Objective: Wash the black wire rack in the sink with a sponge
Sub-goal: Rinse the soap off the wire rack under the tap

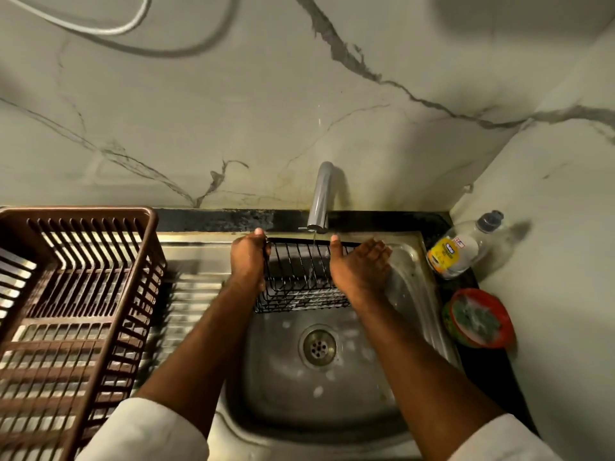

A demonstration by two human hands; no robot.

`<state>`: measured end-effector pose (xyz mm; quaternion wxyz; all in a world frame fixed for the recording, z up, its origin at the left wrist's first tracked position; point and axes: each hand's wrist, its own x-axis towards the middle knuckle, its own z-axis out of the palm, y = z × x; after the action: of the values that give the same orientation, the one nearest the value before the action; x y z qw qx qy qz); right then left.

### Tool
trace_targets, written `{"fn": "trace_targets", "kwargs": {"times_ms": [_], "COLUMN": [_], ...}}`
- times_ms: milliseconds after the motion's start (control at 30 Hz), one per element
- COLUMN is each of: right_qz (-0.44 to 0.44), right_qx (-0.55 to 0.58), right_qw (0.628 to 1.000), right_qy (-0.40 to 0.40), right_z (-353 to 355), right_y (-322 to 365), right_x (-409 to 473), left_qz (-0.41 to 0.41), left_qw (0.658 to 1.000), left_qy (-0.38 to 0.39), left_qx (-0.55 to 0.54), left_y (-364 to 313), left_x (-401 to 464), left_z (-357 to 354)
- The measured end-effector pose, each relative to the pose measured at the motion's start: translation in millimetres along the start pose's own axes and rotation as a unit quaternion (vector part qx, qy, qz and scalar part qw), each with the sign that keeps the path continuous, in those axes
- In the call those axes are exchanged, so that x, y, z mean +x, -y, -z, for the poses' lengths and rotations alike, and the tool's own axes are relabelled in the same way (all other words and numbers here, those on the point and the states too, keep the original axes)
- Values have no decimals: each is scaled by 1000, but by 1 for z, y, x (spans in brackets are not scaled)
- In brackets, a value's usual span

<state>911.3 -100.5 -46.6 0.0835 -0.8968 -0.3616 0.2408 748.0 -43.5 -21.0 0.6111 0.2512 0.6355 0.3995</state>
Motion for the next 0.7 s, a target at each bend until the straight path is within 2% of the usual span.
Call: {"fn": "trace_targets", "kwargs": {"times_ms": [133, 267, 333, 500, 567, 700], "right_qz": [81, 137, 114, -49, -49, 35], "right_qx": [-3, -11, -3, 19, 29, 36], "right_qw": [997, 990, 993, 999, 998, 999], "right_qy": [-14, -34, -28, -3, 1, -20], "right_z": [-11, -19, -15, -1, -5, -21], "right_y": [35, 55, 41, -4, 2, 45], "right_x": [-41, -70, -59, -25, -27, -52], "left_qz": [-15, -2, -5, -22, -39, -69], "left_qw": [999, 999, 999, 998, 997, 993], "left_qy": [22, 42, 40, 24, 28, 37], "left_qx": [30, 6, 16, 47, 62, 83], "left_y": [7, 11, 10, 5, 4, 5], "left_x": [-7, -6, -5, 4, 6, 11], "left_z": [-9, -6, -2, 9, 7, -6]}}
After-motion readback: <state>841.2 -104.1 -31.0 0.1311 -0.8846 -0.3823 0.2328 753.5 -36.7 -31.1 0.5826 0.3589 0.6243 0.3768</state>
